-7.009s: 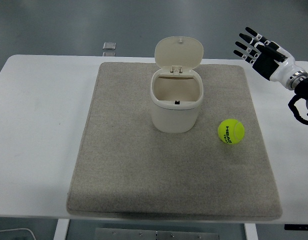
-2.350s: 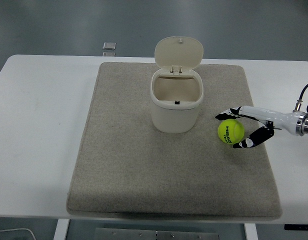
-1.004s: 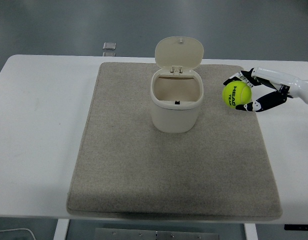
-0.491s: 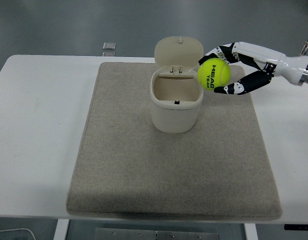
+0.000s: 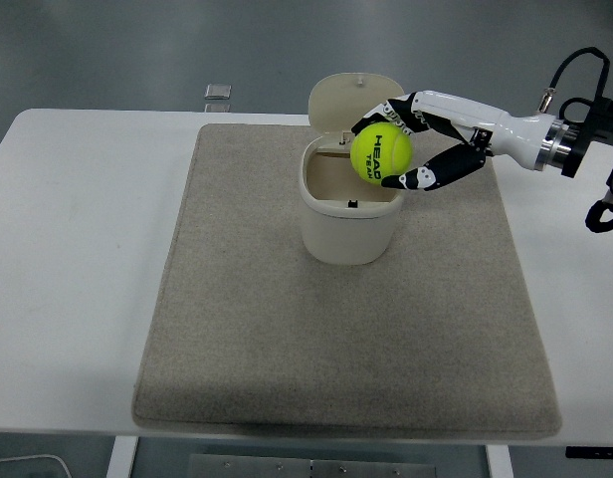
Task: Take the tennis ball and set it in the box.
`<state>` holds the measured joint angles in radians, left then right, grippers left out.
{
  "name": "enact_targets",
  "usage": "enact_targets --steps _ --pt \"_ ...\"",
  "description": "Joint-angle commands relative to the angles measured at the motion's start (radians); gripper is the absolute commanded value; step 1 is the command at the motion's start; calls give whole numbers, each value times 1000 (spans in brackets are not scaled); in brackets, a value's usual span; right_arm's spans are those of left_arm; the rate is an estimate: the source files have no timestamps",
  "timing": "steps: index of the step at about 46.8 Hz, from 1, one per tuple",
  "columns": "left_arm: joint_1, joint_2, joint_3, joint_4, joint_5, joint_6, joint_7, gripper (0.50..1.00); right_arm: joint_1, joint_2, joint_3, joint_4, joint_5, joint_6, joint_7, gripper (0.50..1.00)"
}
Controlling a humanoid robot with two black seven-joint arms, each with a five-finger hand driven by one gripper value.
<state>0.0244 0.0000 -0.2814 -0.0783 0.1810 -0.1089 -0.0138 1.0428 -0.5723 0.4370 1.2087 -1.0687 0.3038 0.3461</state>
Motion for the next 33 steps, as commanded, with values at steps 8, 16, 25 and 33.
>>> enact_targets --steps 8,16,25,33 --pt "0 0 1 0 0 0 0 992 -7 11 -18 -8 3 -46 -19 543" --pt "0 0 -1 0 0 0 0 992 -9 42 -23 -8 3 -46 -19 605" --pt "0 0 -1 0 0 0 0 992 -13 43 -24 -8 3 -46 -19 754" --pt "0 0 1 0 0 0 0 992 -13 43 -24 -8 3 -46 -19 825"
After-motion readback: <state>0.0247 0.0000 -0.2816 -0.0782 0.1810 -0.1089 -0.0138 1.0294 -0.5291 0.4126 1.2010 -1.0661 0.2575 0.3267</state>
